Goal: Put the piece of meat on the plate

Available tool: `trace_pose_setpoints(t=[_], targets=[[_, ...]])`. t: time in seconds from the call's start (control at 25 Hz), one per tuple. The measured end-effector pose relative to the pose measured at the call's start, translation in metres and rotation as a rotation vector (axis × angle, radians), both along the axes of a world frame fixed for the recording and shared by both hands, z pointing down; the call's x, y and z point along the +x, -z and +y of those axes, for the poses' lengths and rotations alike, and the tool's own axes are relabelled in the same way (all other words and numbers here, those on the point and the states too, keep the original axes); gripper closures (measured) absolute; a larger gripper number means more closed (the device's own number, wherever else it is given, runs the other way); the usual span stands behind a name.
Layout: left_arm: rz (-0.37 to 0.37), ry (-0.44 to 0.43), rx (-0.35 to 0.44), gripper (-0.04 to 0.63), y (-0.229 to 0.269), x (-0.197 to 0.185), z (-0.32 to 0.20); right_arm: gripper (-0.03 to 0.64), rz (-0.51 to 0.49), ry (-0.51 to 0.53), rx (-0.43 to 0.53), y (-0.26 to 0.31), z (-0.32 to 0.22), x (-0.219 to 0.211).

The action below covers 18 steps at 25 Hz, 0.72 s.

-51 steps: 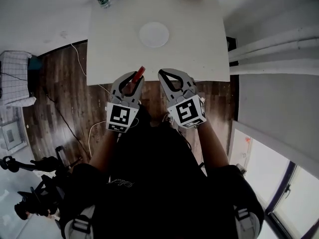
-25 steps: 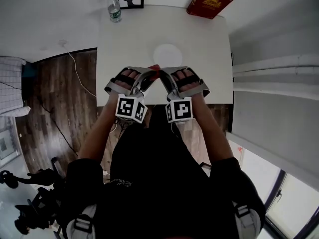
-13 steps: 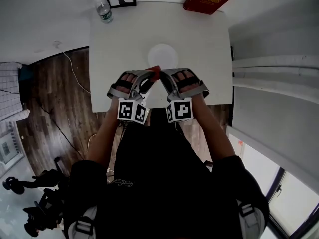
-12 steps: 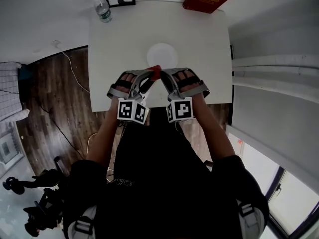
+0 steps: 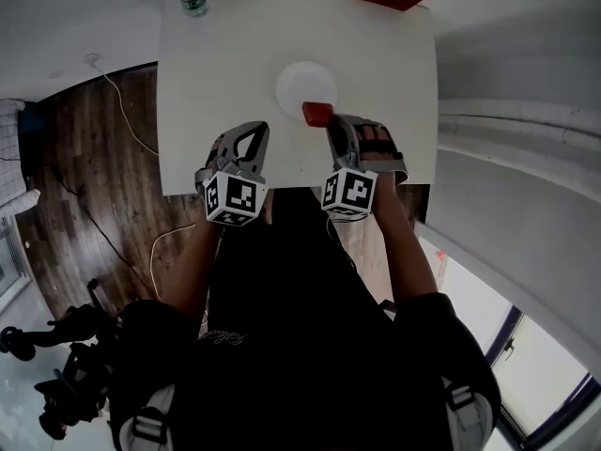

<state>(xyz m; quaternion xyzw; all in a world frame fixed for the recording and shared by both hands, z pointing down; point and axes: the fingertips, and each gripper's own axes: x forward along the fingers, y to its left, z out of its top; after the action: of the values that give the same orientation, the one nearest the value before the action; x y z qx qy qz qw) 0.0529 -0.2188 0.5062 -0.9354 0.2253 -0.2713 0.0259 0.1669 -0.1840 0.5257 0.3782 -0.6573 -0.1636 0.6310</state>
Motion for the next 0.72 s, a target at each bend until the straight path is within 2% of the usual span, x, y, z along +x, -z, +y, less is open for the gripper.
trace_pose_setpoints(t=[0.12, 0.2, 0.36, 0.72], targets=[[0.112, 0.09, -0.171, 0.594, -0.01, 0.002, 0.004, 0.531, 0.009, -0.015, -0.013, -0.009, -0.002, 0.005], [0.145, 0.114, -0.238, 0.594, -0.016, 0.003, 0.009, 0.531, 0.021, -0.013, -0.024, -0.016, -0.004, 0.007], [0.117, 0.11, -0.258, 0.594, -0.026, -0.003, 0.017, 0.531, 0.042, -0.017, -0.044, -0.027, -0.008, 0.008], [0.106, 0.17, -0.275, 0.594, -0.04, -0.02, 0.02, 0.531, 0.088, 0.026, -0.103, -0.063, -0.024, 0.017]])
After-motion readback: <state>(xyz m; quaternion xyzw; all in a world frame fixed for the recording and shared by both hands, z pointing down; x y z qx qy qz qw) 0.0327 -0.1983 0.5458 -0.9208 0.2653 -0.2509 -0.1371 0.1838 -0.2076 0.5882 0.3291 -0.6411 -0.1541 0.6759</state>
